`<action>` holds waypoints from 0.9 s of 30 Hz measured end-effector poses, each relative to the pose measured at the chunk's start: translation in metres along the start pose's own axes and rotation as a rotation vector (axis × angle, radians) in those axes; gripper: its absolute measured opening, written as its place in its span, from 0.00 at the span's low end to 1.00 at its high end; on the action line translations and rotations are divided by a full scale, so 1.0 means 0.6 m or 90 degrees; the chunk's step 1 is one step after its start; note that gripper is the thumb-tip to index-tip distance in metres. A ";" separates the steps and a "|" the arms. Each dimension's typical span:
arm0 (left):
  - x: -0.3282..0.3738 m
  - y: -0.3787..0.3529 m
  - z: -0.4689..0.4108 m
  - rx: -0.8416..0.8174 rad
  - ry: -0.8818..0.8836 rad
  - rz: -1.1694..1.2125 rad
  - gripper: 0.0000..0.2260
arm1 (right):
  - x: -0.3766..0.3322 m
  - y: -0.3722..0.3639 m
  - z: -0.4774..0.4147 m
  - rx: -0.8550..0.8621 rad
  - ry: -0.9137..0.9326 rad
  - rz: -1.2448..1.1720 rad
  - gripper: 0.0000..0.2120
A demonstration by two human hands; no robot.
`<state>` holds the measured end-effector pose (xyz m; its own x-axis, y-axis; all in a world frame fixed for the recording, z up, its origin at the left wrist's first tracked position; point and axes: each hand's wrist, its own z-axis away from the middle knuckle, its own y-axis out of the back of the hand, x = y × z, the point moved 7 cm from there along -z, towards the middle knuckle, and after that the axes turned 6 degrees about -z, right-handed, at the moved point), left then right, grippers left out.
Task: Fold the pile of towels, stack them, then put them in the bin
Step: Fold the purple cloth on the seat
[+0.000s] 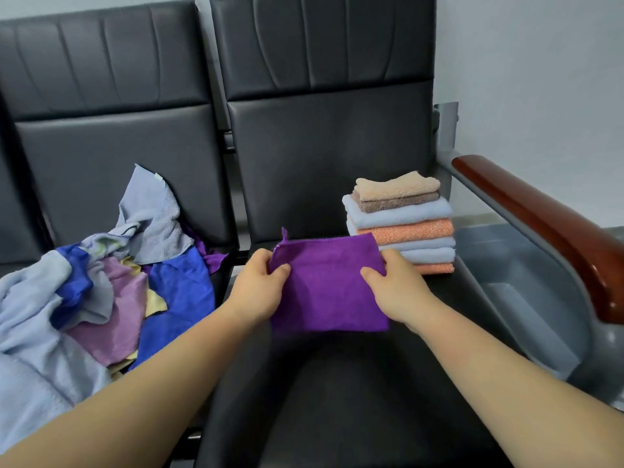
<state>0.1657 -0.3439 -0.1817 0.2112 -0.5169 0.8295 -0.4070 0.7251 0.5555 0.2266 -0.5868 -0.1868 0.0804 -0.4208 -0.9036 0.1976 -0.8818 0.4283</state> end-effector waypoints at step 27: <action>0.208 -0.245 -0.345 -0.077 0.176 0.188 0.11 | -0.012 0.267 -0.402 0.148 -0.124 -0.005 0.32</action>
<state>0.4356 -0.4209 -0.1480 0.3383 -0.1495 0.9291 -0.3824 0.8803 0.2809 0.4934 -0.6737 -0.1146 -0.1138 -0.4268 -0.8971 -0.0325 -0.9009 0.4328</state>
